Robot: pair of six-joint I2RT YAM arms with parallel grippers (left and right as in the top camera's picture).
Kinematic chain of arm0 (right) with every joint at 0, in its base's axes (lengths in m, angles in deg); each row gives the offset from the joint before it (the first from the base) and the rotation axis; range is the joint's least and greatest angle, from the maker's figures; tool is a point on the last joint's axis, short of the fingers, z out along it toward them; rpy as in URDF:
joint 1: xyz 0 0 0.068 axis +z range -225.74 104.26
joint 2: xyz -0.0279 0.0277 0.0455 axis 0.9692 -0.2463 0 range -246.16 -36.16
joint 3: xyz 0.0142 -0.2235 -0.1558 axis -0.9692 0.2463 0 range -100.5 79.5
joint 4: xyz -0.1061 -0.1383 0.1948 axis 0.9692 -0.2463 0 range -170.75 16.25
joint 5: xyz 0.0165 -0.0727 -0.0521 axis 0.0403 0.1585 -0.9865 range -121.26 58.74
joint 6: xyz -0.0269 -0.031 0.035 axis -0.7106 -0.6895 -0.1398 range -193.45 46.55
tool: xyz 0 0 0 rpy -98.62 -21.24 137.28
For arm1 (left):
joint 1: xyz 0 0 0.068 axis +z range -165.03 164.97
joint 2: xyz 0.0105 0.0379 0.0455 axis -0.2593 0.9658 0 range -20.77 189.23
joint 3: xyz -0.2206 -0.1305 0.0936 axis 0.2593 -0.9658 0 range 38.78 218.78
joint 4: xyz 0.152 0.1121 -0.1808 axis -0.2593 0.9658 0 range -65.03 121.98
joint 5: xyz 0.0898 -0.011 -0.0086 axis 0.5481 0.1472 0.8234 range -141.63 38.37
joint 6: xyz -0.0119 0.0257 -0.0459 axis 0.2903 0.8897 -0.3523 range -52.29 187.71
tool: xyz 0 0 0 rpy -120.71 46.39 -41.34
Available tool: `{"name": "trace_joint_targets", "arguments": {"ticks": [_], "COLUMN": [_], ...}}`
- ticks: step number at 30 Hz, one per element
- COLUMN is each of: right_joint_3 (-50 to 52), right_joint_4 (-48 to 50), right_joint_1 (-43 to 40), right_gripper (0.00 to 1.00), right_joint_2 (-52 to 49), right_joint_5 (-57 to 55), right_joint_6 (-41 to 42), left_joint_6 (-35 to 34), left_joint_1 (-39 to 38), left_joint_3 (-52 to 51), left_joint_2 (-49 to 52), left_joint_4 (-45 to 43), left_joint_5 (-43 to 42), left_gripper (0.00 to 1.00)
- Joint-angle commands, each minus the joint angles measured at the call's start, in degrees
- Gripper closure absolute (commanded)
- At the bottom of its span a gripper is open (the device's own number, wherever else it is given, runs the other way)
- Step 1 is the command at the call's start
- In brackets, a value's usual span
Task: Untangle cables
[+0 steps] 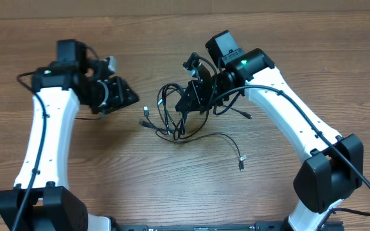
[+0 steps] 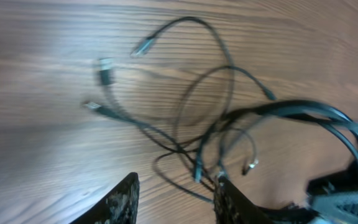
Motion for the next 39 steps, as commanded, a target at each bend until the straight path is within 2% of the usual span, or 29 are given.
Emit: {"name": "trace_joint_targets", "arguments": {"ticks": [1,7,13,21,25,26,27,34,39], "right_joint_3": [-2.1,-2.1,-2.1,-2.1,-2.1,-2.1,-2.1,-2.1,-2.1], "right_joint_4": [1.1,0.9,0.9,0.9,0.9,0.9,0.8,0.9,0.9], "right_joint_1": [-0.4,-0.4,-0.4,-0.4,-0.4,-0.4,-0.4,-0.4,-0.9], "right_gripper": [0.96,0.96,0.96,0.96,0.96,0.96,0.96,0.96,0.96], "right_joint_2": [2.0,2.0,2.0,2.0,2.0,2.0,2.0,2.0,2.0], "right_joint_5": [1.4,1.4,1.4,1.4,1.4,1.4,1.4,0.4,-7.5], "right_joint_6": [1.8,1.8,1.7,1.6,1.5,1.5,1.5,1.2,1.9], "left_joint_6": [-8.5,-24.5,-35.8,-38.1,-39.2,-39.2,-39.2,-39.2,-36.0], "left_joint_1": [-5.1,-11.8,-15.0,-18.7,-21.4,-21.8,-21.9,-20.7,-19.0], "left_joint_3": [-0.3,-6.6,-9.2,-9.3,-9.3,-9.3,-9.3,-9.2,-9.2], "left_joint_2": [-0.2,0.0,0.1,0.6,3.2,4.2,5.3,4.9,2.7], "left_joint_4": [-4.1,-16.8,-18.7,-20.4,-21.6,-21.6,-21.5,-21.2,-19.4], "left_joint_5": [1.2,4.5,14.7,20.5,20.8,20.8,20.7,20.2,20.1], "left_gripper": [0.59,0.59,0.61,0.67,0.79,0.84,0.96,0.96,0.96]}}
